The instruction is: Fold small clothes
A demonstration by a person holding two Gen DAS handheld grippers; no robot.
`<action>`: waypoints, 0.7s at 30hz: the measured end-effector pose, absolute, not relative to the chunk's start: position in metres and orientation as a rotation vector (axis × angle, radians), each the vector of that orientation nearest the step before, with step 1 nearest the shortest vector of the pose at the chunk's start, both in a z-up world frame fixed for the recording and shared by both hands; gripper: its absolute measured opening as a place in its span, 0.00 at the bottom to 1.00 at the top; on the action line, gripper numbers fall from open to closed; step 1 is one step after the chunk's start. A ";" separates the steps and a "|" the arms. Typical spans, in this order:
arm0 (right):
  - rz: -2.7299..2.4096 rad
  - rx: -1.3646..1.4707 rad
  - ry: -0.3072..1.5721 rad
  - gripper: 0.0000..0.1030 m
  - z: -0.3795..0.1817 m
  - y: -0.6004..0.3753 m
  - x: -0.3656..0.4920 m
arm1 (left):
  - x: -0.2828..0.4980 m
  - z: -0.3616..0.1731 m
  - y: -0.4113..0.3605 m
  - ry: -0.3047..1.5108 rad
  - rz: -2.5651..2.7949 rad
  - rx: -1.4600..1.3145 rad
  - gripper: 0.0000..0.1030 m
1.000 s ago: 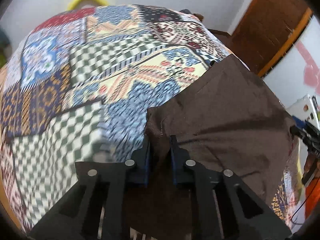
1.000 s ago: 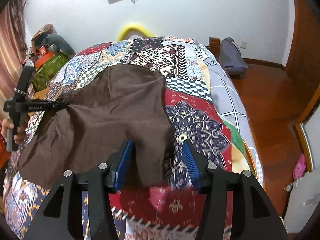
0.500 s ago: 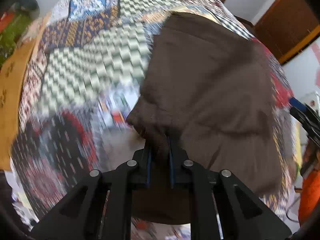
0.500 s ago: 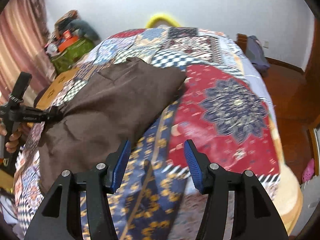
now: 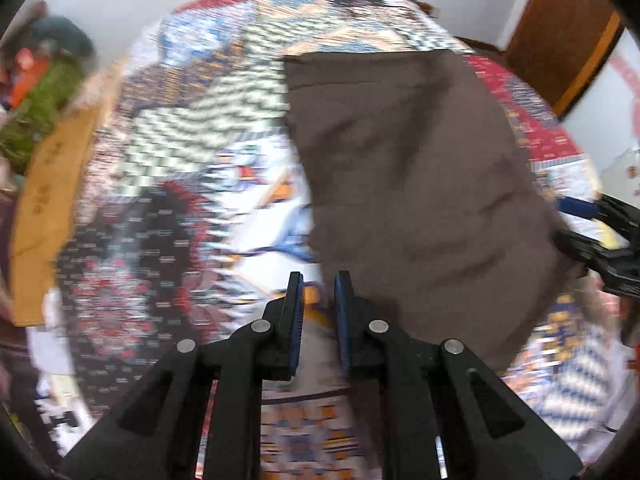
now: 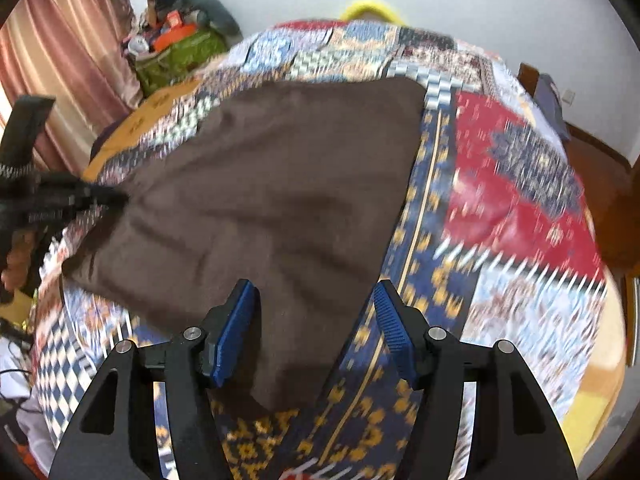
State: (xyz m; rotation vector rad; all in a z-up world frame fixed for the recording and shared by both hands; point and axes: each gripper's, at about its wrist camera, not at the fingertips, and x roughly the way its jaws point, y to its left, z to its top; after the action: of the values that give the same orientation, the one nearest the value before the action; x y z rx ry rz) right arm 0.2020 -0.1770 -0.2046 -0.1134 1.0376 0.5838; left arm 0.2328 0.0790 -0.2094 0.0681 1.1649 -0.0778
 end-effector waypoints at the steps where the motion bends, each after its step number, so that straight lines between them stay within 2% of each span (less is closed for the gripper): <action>1: 0.583 -0.111 1.044 0.56 -0.207 -0.178 0.197 | 0.231 -0.211 0.086 1.162 -0.059 0.072 0.14; 7: 0.565 -0.107 1.043 0.57 -0.203 -0.191 0.178 | 0.215 -0.206 0.107 1.156 -0.051 0.002 0.15; 8: 0.563 -0.110 1.034 0.57 -0.198 -0.193 0.178 | 0.212 -0.201 0.105 1.143 -0.064 -0.006 0.17; 10: 0.559 -0.103 1.014 0.57 -0.190 -0.194 0.178 | 0.205 -0.188 0.096 1.107 -0.102 -0.018 0.31; 11: 0.562 -0.093 1.004 0.57 -0.188 -0.195 0.177 | 0.200 -0.183 0.090 1.086 -0.118 -0.022 0.47; 12: 0.564 -0.082 1.001 0.58 -0.187 -0.194 0.178 | 0.197 -0.180 0.084 1.063 -0.133 -0.020 0.56; 14: 0.565 -0.074 1.006 0.58 -0.190 -0.192 0.178 | 0.190 -0.179 0.070 1.035 -0.155 0.014 0.57; 21: 0.562 -0.068 1.050 0.58 -0.209 -0.193 0.168 | 0.177 -0.214 0.060 1.102 -0.098 0.141 0.60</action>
State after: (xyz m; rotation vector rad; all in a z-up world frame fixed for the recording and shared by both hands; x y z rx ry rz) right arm 0.1684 -0.1933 -0.2091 -0.0677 1.0499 0.5624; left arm 0.1771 0.0599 -0.2138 0.1414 1.1021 -0.0980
